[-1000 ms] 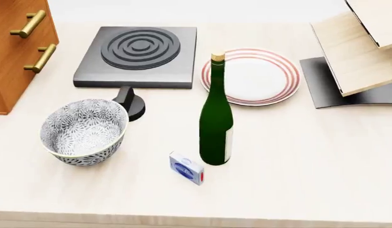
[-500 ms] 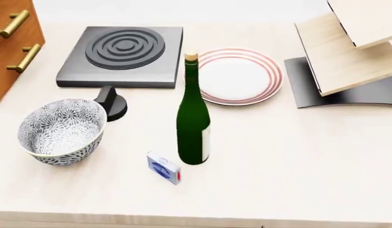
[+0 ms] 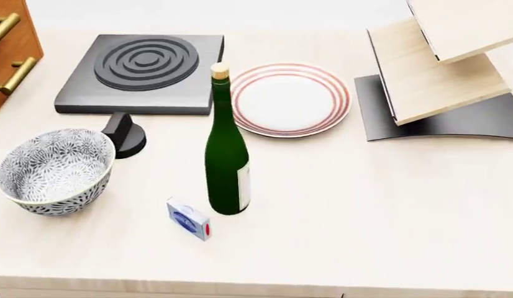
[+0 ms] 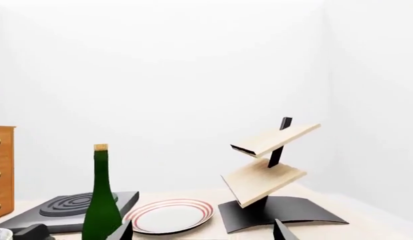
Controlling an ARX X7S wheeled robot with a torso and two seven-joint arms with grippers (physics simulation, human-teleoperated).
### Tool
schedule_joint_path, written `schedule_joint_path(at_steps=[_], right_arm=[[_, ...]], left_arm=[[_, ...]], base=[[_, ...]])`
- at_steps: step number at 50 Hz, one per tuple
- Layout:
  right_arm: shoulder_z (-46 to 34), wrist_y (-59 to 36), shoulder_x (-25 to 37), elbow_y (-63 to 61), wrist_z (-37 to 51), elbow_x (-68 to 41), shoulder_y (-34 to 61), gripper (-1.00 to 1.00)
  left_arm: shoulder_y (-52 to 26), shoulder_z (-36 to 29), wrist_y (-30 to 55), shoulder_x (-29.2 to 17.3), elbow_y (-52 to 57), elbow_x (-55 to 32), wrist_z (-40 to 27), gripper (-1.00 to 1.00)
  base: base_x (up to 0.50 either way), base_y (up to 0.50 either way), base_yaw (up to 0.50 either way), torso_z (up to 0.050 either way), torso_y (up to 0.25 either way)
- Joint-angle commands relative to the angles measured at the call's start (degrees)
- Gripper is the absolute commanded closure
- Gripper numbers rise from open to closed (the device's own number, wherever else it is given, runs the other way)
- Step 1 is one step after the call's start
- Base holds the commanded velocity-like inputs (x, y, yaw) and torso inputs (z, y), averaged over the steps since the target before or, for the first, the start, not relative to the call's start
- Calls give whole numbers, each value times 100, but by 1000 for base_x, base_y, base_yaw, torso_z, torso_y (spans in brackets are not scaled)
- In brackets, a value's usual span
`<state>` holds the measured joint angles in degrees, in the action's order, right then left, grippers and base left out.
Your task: Pick up the akita bowl and put it on the plate.
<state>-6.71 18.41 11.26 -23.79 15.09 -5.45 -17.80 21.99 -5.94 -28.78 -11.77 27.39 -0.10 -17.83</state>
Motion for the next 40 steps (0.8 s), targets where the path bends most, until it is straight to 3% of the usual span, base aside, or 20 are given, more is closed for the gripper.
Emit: schedule_joint_path(at_steps=[1,40], right_arm=[[-49,-145,-11,4,135,192,41,-100],[-211,47,132,59,225,146,14,-100]], left_arm=[[-8,-35,-20,-41,-33,-1,-44,-100],[5,-135,-107,-159,-72,33,-188,-100]], base=[[0,0,0,0,0],[236,0,0,0,0]])
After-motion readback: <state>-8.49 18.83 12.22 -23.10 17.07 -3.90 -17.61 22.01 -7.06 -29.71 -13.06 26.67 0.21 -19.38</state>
